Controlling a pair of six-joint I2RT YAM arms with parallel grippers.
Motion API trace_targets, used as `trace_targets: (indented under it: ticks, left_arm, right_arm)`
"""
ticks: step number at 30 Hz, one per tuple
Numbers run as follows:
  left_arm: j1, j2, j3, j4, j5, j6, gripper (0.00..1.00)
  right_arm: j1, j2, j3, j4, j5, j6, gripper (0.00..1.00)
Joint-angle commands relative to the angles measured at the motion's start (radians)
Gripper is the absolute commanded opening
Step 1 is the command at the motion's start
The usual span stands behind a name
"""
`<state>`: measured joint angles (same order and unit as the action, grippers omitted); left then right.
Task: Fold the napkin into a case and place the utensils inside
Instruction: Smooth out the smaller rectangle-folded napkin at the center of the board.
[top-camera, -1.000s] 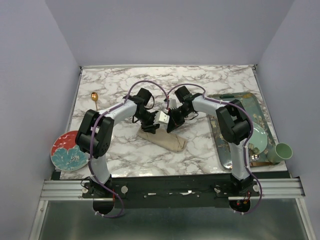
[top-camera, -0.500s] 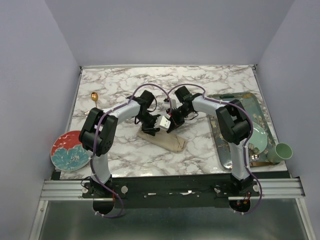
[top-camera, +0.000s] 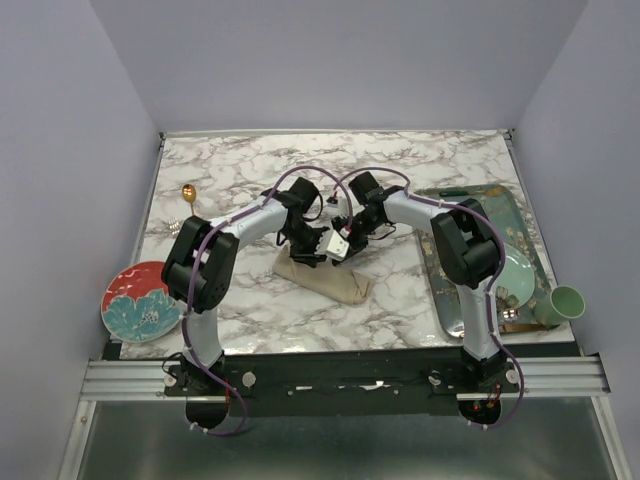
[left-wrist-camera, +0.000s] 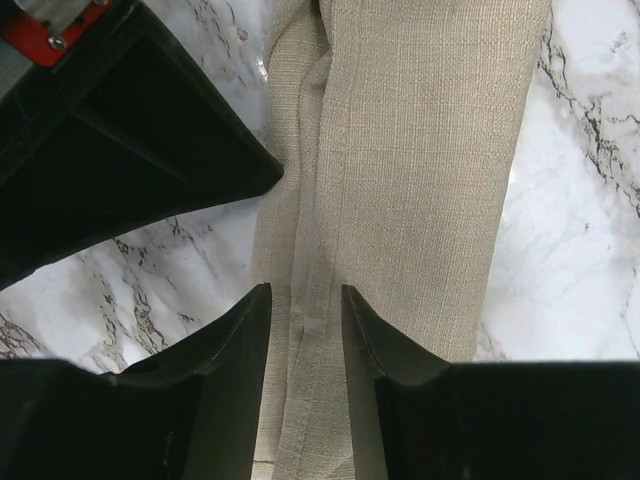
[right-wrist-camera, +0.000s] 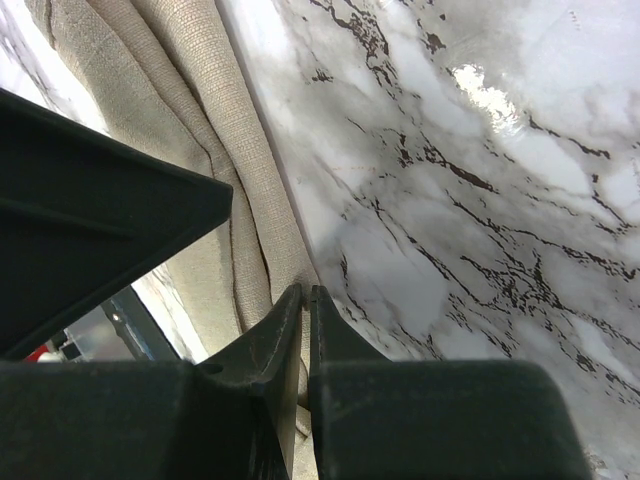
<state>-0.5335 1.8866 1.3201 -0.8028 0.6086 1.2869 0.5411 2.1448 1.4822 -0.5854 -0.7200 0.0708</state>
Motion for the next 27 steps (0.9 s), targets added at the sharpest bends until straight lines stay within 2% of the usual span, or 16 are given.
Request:
trace_targets:
  ticks: [1, 5, 11, 21, 27]
  left_arm:
    - [-0.019, 0.028, 0.022, -0.029, -0.036, 0.031, 0.41]
    - [-0.032, 0.032, 0.016, -0.032, -0.055, 0.038, 0.40]
    - [-0.043, 0.048, 0.030, -0.032, -0.076, 0.025, 0.31]
    - [-0.045, 0.049, 0.051, -0.009, -0.040, -0.014, 0.01]
    - [-0.045, 0.026, 0.036, 0.056, -0.023, -0.060, 0.00]
  right_arm:
    - [0.003, 0.021, 0.026, -0.001, -0.027, 0.001, 0.16]
    - [0.005, 0.021, 0.026, -0.001, -0.029, -0.002, 0.16]
    - [0.005, 0.024, 0.020, -0.002, -0.033, -0.006, 0.16]
    - [0.008, 0.024, 0.018, -0.002, -0.033, -0.019, 0.15]
    - [0.010, 0.023, 0.010, -0.002, -0.029, -0.023, 0.14]
